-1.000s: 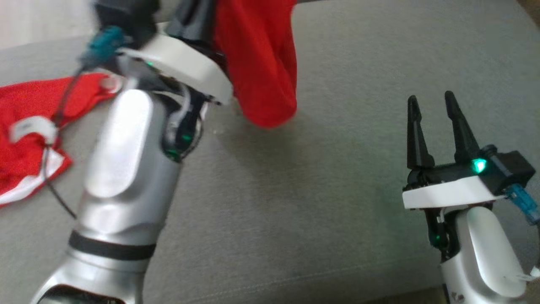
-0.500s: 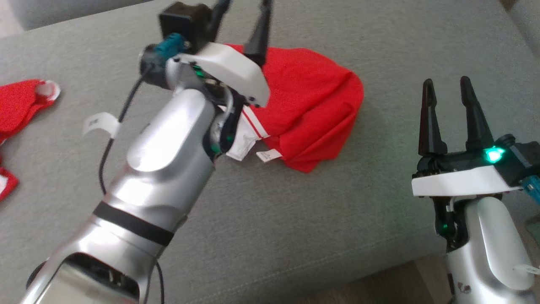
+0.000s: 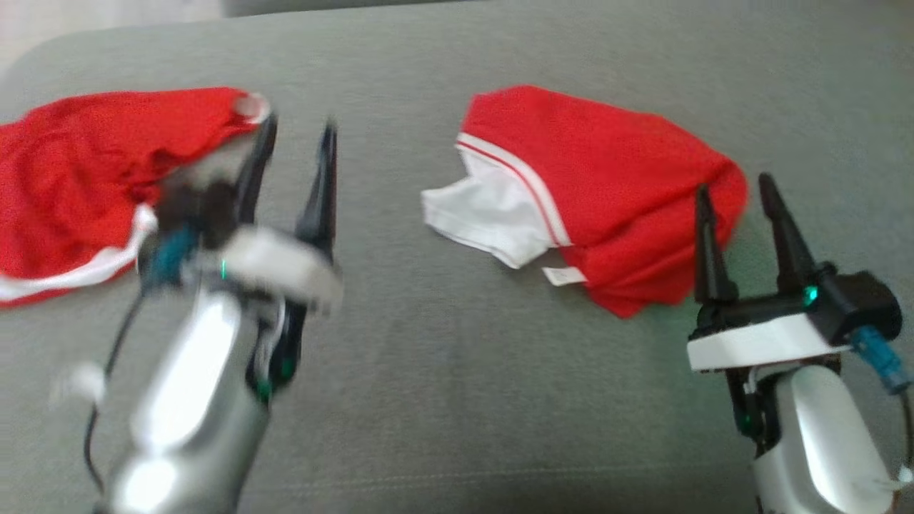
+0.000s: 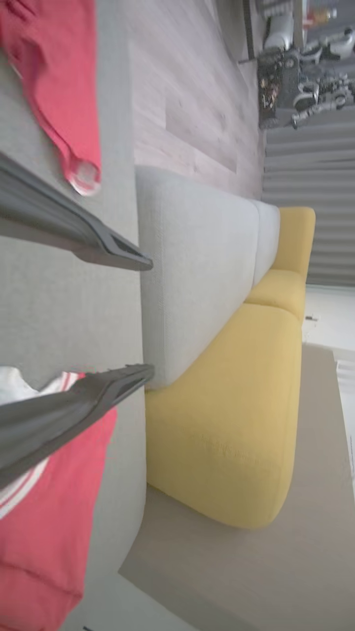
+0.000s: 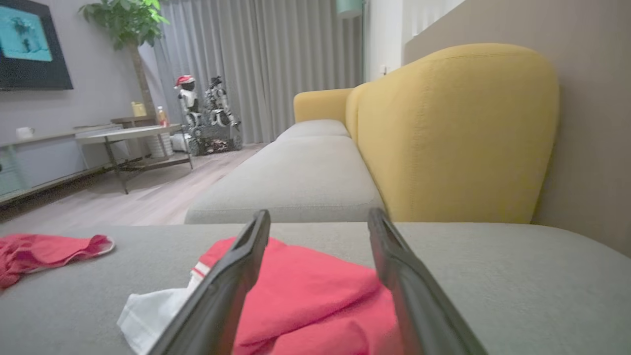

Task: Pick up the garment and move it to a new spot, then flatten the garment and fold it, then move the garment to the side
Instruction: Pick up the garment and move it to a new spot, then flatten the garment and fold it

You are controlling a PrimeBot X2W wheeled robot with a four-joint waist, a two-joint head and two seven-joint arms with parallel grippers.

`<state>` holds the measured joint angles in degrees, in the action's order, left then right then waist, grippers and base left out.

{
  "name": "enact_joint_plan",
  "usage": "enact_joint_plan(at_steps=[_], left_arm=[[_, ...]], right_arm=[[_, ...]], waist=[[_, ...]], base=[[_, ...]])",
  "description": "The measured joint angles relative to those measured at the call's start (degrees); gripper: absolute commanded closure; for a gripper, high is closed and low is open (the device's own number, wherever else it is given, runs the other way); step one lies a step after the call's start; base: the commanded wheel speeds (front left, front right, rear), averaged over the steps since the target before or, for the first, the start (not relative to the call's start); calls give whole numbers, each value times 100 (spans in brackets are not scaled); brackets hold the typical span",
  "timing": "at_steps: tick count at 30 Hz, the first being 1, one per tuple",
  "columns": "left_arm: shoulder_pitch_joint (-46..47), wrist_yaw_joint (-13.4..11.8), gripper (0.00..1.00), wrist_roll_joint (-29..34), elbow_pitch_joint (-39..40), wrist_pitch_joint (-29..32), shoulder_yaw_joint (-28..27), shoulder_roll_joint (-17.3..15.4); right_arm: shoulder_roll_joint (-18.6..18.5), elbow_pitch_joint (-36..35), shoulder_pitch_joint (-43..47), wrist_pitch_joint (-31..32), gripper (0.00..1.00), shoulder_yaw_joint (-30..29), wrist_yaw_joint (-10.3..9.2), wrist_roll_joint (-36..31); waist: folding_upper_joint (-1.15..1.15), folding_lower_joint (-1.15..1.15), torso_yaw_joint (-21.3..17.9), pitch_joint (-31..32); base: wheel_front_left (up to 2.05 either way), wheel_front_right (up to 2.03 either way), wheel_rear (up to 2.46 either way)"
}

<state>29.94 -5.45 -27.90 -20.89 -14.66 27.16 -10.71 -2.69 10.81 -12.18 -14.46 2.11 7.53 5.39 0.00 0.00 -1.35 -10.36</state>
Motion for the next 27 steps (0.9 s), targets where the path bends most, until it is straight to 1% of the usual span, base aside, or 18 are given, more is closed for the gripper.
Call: enact_joint_plan(at_steps=[4,8,9,11,14,17,18,21,25,27], left_arm=[[-1098,126,0,382,656,0,-402,68],[-1764,254,0,654,990,0,-820,417],[-1764,254,0,654,990,0,-820,417],[-1846,367,0,823,1044,0,-958,547],[-1841,536,0,988,1106,0,-1091,650],[-1831,655,0,1118,1107,0,-1145,737],[-1822,704,0,1118,1103,0,-1187,770],[-1822,757,0,1115,1042,0,-1238,797],[-1820,780,0,991,987,0,-1135,800],[-1809,746,0,904,979,0,-1066,812]], right_arm=[[1,129,68,0,0,88,0,-105],[1,218,129,0,0,76,0,-205],[1,218,129,0,0,76,0,-205],[1,254,127,0,0,92,0,-269],[0,308,123,0,0,190,0,-397],[-2,508,89,45,0,497,0,-495],[-8,720,53,189,0,783,0,-542],[-166,1061,-134,421,0,1227,0,-608],[-414,1559,-503,673,0,1540,0,-626],[-501,1802,-664,738,0,1655,0,-638]], waist=[[0,0,309,131],[0,0,498,248],[0,0,498,248],[0,0,567,290],[0,0,655,306],[0,0,720,267],[0,0,762,224],[0,0,840,144],[0,0,979,16],[0,0,1062,-45]], base=[[0,0,0],[0,0,0],[0,0,0],[0,0,0],[0,0,0],[0,0,0],[0,0,0],[0,0,0],[0,0,0],[0,0,0]])
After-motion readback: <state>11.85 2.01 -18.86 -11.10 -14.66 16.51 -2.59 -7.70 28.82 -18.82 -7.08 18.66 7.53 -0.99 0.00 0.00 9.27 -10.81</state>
